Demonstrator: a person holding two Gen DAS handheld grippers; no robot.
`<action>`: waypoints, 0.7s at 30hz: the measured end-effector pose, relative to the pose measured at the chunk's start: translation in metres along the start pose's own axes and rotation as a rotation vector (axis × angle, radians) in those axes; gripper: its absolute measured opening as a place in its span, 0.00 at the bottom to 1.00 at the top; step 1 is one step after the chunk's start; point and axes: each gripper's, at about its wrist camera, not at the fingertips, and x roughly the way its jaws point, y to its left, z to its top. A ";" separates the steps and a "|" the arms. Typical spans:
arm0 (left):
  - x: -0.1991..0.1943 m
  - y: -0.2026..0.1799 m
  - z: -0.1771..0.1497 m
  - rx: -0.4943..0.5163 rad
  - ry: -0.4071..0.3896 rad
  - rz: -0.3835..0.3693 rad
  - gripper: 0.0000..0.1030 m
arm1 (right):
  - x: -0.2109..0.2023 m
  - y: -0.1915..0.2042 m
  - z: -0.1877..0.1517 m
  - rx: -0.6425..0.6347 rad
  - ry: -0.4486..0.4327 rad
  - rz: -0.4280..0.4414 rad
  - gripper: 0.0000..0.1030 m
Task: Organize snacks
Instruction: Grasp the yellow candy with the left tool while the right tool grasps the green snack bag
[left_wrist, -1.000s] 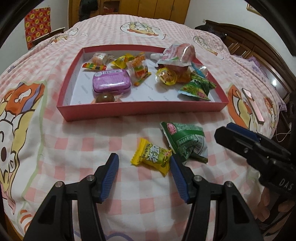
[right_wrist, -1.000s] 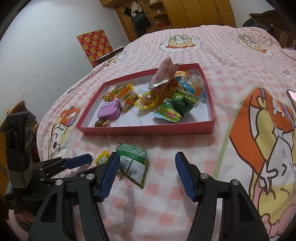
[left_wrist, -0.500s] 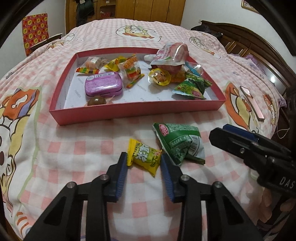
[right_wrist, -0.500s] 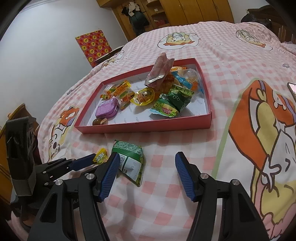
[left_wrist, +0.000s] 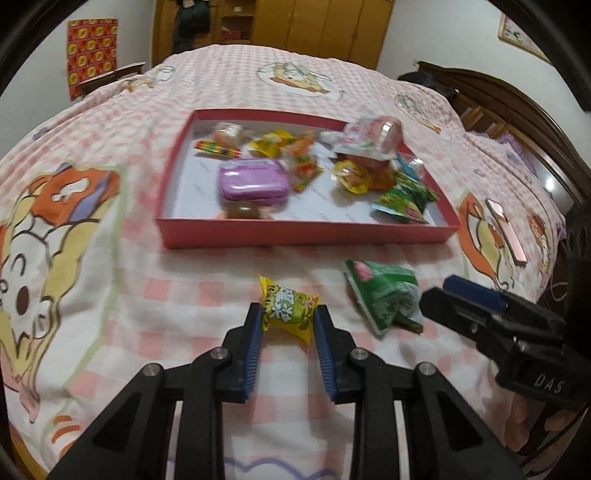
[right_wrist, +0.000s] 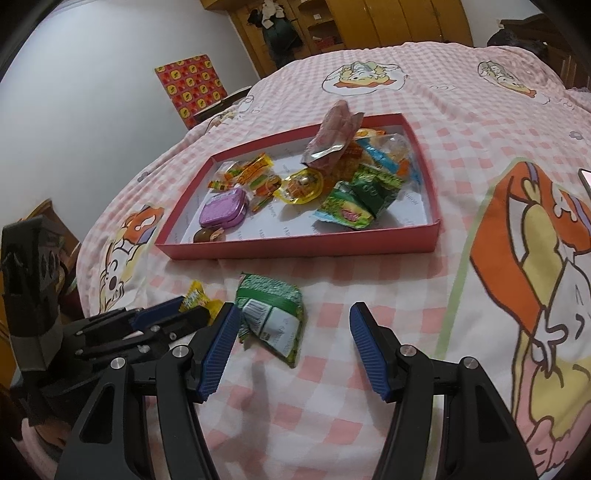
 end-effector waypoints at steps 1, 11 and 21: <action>-0.001 0.004 0.000 -0.010 -0.002 0.004 0.28 | 0.001 0.002 0.000 -0.005 0.004 0.001 0.62; -0.001 0.031 -0.004 -0.095 -0.005 0.010 0.28 | 0.020 0.026 -0.005 -0.050 0.050 0.000 0.62; 0.000 0.036 -0.006 -0.107 -0.005 -0.012 0.28 | 0.036 0.029 -0.004 -0.043 0.065 -0.031 0.62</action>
